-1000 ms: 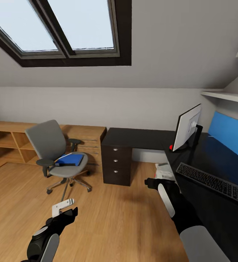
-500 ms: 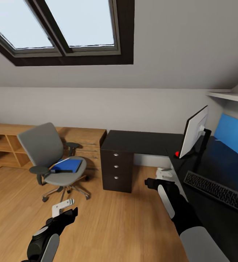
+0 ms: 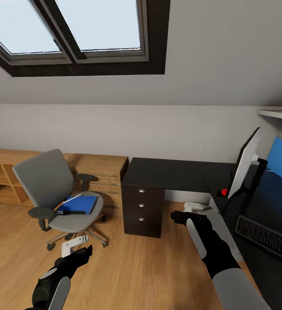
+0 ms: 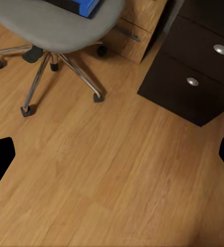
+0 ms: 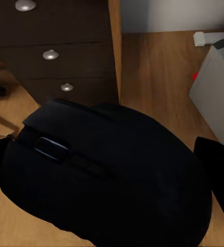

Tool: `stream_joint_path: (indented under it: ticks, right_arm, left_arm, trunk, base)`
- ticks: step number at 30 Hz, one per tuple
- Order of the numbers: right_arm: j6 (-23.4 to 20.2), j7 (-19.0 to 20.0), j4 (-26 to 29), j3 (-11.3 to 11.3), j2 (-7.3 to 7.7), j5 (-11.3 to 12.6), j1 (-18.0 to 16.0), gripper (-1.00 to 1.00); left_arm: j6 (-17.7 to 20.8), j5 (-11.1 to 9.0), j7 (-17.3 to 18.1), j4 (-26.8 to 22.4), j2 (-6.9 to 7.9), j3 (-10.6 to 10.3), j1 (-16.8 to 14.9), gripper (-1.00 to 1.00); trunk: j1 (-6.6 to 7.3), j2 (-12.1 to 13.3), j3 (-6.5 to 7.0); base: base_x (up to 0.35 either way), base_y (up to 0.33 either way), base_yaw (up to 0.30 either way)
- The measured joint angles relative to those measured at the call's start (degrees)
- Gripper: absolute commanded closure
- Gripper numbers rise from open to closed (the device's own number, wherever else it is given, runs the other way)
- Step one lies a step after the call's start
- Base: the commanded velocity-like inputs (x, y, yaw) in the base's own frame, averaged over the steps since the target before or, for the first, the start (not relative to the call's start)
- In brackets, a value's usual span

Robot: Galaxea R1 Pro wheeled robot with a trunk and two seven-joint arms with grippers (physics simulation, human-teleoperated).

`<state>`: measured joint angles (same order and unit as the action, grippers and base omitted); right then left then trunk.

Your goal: In the bedroom, organize the workspace by keeping the computer under the desk, ensuring the monitor is on the desk, placing the keyboard on the desk next to the monitor, placing the mouse on the desk next to the keyboard, moving the folder from the swivel chair onto the desk next to the mouse, stacking the notebook on top of the folder with the pen on top of the notebook, and positioning the swivel chair next to the desk.

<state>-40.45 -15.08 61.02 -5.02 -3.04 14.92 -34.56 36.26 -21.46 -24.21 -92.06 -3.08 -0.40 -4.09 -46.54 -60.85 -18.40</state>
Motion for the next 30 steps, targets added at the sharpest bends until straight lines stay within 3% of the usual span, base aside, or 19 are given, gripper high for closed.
stream_joint_path:
  ticks: [10, 19, 30]
  right_arm:
    - [0.54, 0.08, 0.01, 0.2, -0.02, -0.32, -0.02, 1.0]
    - [0.86, 0.06, 0.01, 0.2, 0.03, -0.47, 0.02, 1.0]
    - [0.83, -0.01, 0.01, 0.2, -0.01, -0.5, 0.03, 1.0]
  left_arm:
    - [0.0, 0.12, -0.04, 0.02, 0.0, 0.0, 0.0, -1.0]
    - [-0.01, 0.09, -0.04, 0.02, 0.0, 0.0, 0.0, -1.0]
    - [-0.01, 0.26, -0.04, 0.02, 0.0, 0.0, 0.0, -1.0]
  trunk:
    - [0.0, 0.0, 0.1]
    - [-0.03, 0.01, 0.9]
    - [0.0, 0.0, 1.17]
  base:
    - [0.32, 0.089, 0.0]
    - [0.068, 0.003, 0.0]
    - [0.298, 0.0, 0.0]
